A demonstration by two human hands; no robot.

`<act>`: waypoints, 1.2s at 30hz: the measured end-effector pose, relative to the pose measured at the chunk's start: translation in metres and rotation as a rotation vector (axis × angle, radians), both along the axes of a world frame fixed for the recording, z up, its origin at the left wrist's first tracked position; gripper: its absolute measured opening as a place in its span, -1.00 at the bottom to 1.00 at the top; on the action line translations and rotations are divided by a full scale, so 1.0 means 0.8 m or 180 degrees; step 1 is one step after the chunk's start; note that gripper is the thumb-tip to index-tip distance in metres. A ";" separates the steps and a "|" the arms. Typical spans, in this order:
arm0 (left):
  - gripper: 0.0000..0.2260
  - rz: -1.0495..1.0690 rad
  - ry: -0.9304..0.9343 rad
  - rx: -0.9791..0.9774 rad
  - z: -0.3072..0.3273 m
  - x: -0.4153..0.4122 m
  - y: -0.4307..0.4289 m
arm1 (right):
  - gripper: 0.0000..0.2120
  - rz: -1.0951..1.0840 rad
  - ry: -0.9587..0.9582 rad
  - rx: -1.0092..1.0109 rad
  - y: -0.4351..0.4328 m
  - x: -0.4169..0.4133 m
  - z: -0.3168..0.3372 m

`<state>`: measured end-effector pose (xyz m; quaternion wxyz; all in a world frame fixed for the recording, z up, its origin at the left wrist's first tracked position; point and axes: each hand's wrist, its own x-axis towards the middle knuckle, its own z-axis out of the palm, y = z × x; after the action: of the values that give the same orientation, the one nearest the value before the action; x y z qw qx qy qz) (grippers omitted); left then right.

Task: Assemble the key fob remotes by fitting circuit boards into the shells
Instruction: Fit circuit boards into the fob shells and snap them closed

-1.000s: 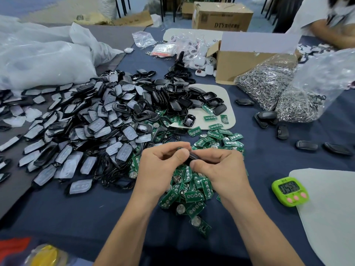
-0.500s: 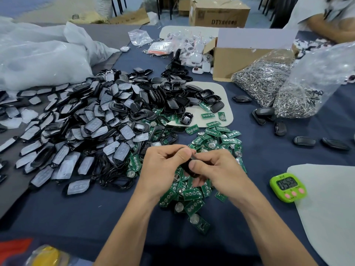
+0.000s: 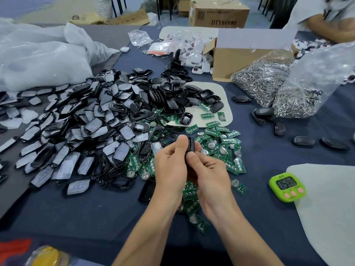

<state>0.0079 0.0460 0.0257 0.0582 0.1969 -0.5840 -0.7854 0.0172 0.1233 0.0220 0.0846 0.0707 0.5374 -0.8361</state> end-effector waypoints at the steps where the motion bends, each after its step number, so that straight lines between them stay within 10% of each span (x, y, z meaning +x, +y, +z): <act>1: -0.59 0.0090 0.0041 0.0007 0.000 -0.001 0.000 | -0.70 0.0015 0.0007 -0.0021 -0.001 -0.001 0.000; 12: -0.41 -0.0200 0.0070 -0.0367 -0.018 -0.006 -0.037 | -0.79 0.0345 -0.0826 0.0288 0.037 -0.035 -0.023; 17: -0.55 0.0110 -0.0083 -0.0386 -0.023 -0.010 -0.060 | -0.53 -0.0438 -0.0883 -0.1385 0.104 -0.095 -0.023; 23: -0.69 0.0228 -0.0195 -0.0376 -0.023 -0.021 -0.068 | -0.85 0.0065 -0.0656 0.0643 0.087 -0.128 -0.035; 33: -0.78 0.0295 -0.0296 -0.0450 -0.026 -0.033 -0.074 | -0.49 0.1117 0.0978 0.4684 0.004 -0.227 -0.015; 36: -0.76 0.0321 -0.0334 -0.0520 -0.027 -0.038 -0.078 | -0.39 0.1729 0.1037 0.4886 -0.012 -0.233 -0.021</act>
<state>-0.0222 -0.0165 0.0040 0.0829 0.2615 -0.6376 -0.7198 -0.1692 0.1136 0.0050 0.1328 -0.1455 0.9623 -0.1873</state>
